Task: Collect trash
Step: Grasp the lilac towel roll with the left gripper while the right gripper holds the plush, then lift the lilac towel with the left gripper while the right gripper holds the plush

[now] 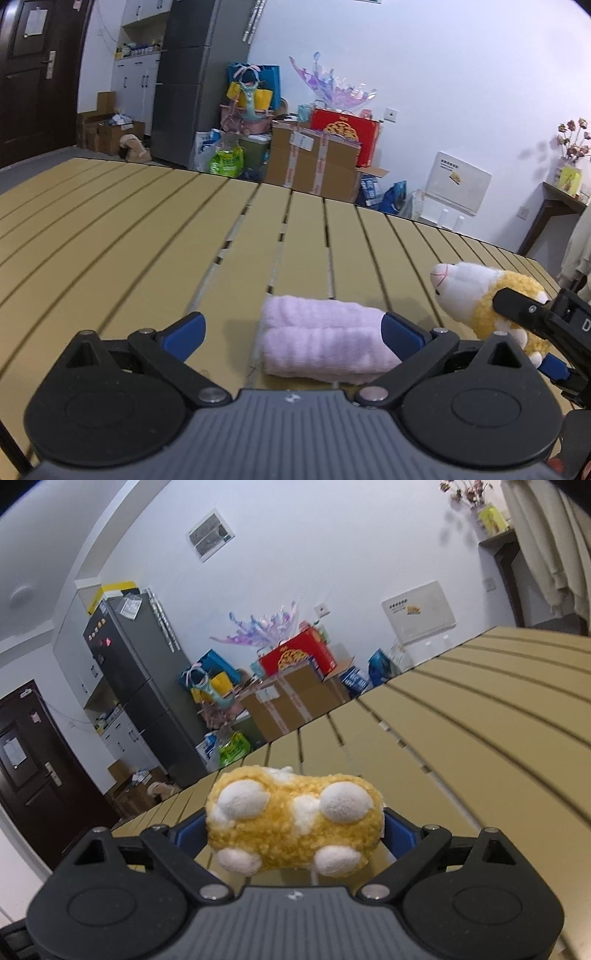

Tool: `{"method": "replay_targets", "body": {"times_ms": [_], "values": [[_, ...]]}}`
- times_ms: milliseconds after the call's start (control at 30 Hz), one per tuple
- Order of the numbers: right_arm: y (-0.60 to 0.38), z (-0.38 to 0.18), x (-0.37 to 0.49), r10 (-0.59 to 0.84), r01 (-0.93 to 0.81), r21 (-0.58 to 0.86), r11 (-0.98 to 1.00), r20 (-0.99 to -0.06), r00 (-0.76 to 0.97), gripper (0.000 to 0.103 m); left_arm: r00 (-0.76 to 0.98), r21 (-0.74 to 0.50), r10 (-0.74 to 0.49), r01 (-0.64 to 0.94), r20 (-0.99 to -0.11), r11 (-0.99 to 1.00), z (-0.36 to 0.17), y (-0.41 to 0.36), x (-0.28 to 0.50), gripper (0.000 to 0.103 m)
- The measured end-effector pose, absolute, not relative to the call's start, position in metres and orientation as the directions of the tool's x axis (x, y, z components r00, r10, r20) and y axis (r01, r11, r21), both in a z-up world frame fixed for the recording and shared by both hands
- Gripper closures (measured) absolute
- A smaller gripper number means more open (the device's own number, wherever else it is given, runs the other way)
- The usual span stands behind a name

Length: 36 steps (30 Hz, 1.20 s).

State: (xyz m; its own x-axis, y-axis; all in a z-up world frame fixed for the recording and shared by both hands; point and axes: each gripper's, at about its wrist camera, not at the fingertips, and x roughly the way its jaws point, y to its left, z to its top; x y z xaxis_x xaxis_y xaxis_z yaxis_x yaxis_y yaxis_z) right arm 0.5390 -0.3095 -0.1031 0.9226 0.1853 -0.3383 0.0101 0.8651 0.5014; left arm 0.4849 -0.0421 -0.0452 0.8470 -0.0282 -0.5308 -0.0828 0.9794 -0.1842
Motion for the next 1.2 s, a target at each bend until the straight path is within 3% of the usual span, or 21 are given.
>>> {"method": "replay_targets", "body": {"times_ms": [200, 567, 767, 1200], "values": [[-0.322, -0.101, 0.536, 0.147, 0.030, 0.467, 0.884, -0.337, 0.930, 0.009, 0.835, -0.180, -0.059, -0.049, -0.547, 0.982, -0.051, -0.058, 0.500, 0.000], [-0.333, -0.104, 0.538, 0.120, 0.051, 0.431, 0.901, -0.361, 0.925, 0.009, 0.772, -0.076, -0.009, -0.051, -0.635, 0.996, -0.070, -0.080, 0.521, 0.000], [-0.329, -0.102, 0.539, 0.110, 0.055, 0.411, 0.910, -0.368, 0.923, 0.009, 0.767, -0.097, -0.022, -0.053, -0.642, 0.994, -0.072, -0.076, 0.519, 0.000], [-0.327, -0.100, 0.542, 0.110, 0.056, 0.410, 0.910, -0.371, 0.922, 0.009, 0.797, -0.124, -0.033, -0.052, -0.603, 0.991, -0.070, -0.072, 0.513, 0.050]]}}
